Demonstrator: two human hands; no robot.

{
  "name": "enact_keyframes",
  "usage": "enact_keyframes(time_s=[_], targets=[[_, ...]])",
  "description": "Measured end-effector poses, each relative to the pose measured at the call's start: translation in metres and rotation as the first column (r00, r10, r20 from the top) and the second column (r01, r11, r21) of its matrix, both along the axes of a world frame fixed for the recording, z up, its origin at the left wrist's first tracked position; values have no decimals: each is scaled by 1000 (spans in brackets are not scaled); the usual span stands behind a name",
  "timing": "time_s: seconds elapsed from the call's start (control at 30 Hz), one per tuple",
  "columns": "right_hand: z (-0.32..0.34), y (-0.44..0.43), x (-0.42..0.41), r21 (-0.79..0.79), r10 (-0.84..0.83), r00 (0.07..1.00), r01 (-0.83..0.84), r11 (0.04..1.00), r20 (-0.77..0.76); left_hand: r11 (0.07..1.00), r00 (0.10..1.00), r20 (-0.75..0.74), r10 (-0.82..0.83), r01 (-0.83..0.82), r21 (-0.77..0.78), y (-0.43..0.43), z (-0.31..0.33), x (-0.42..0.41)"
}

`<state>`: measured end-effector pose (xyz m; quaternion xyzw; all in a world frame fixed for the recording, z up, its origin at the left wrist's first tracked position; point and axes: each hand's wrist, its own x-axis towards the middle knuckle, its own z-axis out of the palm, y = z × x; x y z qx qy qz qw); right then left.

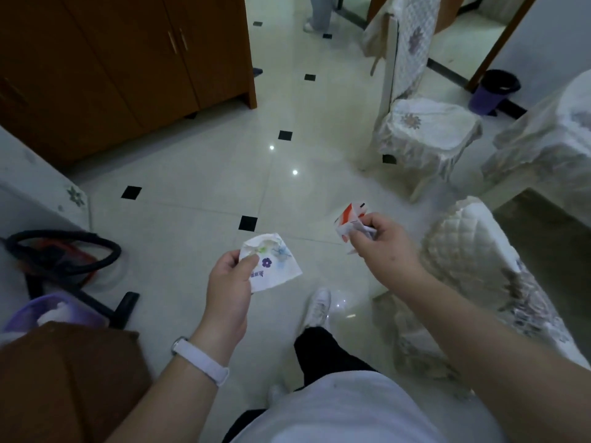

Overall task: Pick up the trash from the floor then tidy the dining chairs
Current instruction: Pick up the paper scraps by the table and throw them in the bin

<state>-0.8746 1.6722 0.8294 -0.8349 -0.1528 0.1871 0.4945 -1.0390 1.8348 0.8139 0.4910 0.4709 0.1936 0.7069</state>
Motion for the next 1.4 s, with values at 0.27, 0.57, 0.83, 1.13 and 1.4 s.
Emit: enact_keyframes(time_s=[0.27, 0.57, 0.83, 1.13, 1.4], targets=[[-37, 94, 129, 41, -32, 992, 37, 998, -119, 990, 992, -124, -2, 20, 137, 98, 1, 127], [7, 174, 300, 55, 0, 999, 3, 998, -54, 978, 993, -109, -43, 65, 200, 168, 31, 297], [-21, 185, 379, 29, -161, 976, 167, 986, -147, 987, 979, -165, -116, 133, 93, 217, 1, 408], [-20, 254, 511, -52, -389, 916, 386, 921, -94, 954, 949, -104, -299, 300, -5, 310, -24, 580], [7, 343, 618, -37, -505, 863, 505, 862, -10, 881, 880, -48, -472, 473, 10, 428, -5, 731]])
